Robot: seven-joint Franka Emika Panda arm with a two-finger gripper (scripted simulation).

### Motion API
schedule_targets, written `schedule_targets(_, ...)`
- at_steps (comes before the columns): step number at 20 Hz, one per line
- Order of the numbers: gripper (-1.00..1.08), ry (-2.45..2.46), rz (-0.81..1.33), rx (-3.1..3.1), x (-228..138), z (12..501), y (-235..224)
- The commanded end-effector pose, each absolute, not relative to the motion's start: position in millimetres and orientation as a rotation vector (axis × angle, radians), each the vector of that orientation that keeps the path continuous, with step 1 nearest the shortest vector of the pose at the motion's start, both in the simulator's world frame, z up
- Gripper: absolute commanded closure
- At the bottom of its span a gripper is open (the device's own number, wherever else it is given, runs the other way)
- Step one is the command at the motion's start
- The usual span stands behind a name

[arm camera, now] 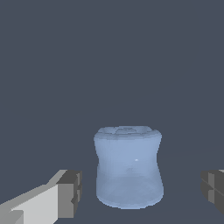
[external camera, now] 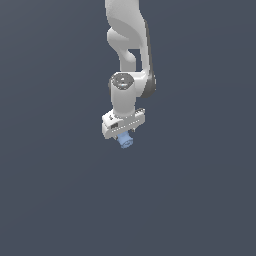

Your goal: Pick up the object and move it to a goal position.

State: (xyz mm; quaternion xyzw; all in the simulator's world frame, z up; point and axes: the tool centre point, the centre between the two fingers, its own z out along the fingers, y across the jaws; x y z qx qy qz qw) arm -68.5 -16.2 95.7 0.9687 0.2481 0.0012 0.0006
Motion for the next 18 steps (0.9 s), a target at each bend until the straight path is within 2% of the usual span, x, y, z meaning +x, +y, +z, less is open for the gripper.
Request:
schedule_targets(1,-0.92,0.817,0.002,3.033,-73,92,-17)
schedule_targets(10,-0.92,0.835,0.0,3.028,-76,87,-18)
schedule_targets(18,-0.92,0.841,0.0,3.027,-77,54,-17)
